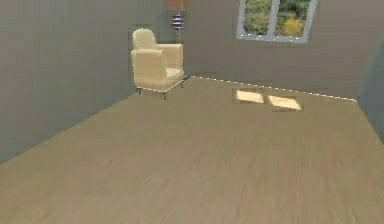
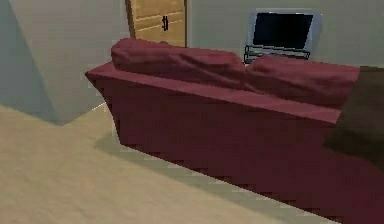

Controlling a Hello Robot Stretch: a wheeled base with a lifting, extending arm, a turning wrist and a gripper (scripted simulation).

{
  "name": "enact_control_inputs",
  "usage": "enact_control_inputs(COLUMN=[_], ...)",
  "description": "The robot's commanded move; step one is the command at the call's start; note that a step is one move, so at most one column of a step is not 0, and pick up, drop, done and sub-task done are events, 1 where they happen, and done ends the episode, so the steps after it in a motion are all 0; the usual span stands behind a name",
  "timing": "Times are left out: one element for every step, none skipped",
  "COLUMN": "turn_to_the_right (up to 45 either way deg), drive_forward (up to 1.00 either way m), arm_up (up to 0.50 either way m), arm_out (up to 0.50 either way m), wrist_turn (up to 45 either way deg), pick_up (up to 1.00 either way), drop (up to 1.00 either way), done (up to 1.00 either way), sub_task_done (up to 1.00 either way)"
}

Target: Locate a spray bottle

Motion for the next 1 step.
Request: enact_control_inputs(turn_to_the_right=[-45.0], drive_forward=[0.00], arm_up=[0.00], arm_out=[0.00], wrist_turn=[0.0], pick_up=[0.00], drop=[0.00], done=[0.00], sub_task_done=[0.00])
